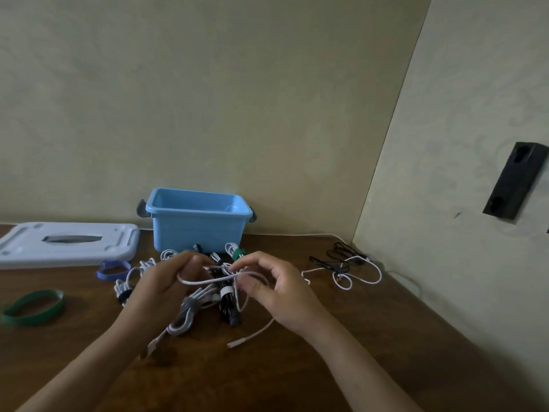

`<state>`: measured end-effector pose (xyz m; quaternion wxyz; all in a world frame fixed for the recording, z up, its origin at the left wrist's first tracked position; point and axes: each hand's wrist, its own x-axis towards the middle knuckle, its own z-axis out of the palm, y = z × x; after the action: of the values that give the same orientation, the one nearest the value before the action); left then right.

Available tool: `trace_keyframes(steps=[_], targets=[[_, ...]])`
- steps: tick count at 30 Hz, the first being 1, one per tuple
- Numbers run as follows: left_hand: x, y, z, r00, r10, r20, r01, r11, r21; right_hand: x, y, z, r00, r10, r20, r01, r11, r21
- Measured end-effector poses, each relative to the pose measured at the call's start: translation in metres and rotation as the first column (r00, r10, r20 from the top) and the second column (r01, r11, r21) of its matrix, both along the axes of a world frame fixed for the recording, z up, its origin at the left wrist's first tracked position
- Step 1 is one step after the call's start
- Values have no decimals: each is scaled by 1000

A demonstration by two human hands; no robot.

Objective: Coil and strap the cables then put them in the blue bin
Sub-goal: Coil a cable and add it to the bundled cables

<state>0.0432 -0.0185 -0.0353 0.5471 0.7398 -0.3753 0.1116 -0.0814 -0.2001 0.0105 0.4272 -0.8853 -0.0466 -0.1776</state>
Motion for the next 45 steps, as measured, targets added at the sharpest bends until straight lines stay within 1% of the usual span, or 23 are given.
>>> trace_keyframes(steps=[2,3,5,7,8,10,13,15,18,20,22,25,28,30,31,33,35,36,38,41,43,45], targets=[[-3,1,5,999,2,-32,-4,998,-59,-1,-13,-7,995,-95,-33,88,982,-169],[-3,1,6,1000,4,-26,-5,999,-41,-1,-19,-11,990,-132,-52,117,967,-228],[-4,1,6,1000,27,15,-28,998,54,-4,-30,-20,979,-187,-85,158,950,-271],[-5,1,5,998,34,51,-43,984,171,-7,-41,-27,958,-240,-156,185,935,-303],[-5,1,5,997,26,66,-40,977,211,-8,-46,-30,945,-264,-191,186,919,-347],[-3,2,4,995,27,98,-51,969,242,-10,-55,-35,932,-289,-221,175,889,-424],[0,3,1,986,81,149,-114,967,227,-10,-66,-42,933,-314,-175,218,881,-419],[3,5,-1,981,122,152,-152,968,200,-9,-69,-46,931,-336,-139,250,869,-427],[9,7,-5,979,147,143,-172,968,184,-7,-66,-50,938,-313,-150,223,874,-431],[12,7,-7,978,156,141,-182,963,198,-4,-64,-54,936,-308,-171,215,884,-416],[13,8,-6,977,153,146,-182,959,218,-1,-63,-55,929,-322,-184,238,899,-368],[13,8,-5,977,84,197,-141,944,297,5,-65,-56,926,-332,-180,266,912,-313],[15,5,-6,977,11,214,-85,936,341,13,-69,-52,918,-351,-185,278,902,-329],[14,5,-5,975,-25,220,-52,939,340,19,-71,-48,901,-382,-205,285,879,-382],[13,5,-4,972,-47,229,-32,944,327,20,-73,-44,897,-396,-194,300,871,-390],[12,6,-2,969,-90,231,12,948,317,22,-76,-31,902,-422,-94,365,860,-356],[10,6,0,975,-121,188,50,936,348,21,-79,-10,905,-425,34,417,867,-274],[9,5,2,978,-136,159,70,929,362,21,-80,2,906,-418,68,423,882,-208],[4,5,6,983,-169,70,132,919,371,23,-75,23,912,-398,103,408,907,-104],[-8,6,15,963,-260,-70,265,872,412,34,-61,46,912,-376,163,388,920,-52],[-16,7,16,943,-309,-121,330,833,444,41,-47,53,927,-332,175,336,942,5],[-19,6,15,929,-350,-117,364,813,455,49,-34,53,951,-260,169,251,965,75]])
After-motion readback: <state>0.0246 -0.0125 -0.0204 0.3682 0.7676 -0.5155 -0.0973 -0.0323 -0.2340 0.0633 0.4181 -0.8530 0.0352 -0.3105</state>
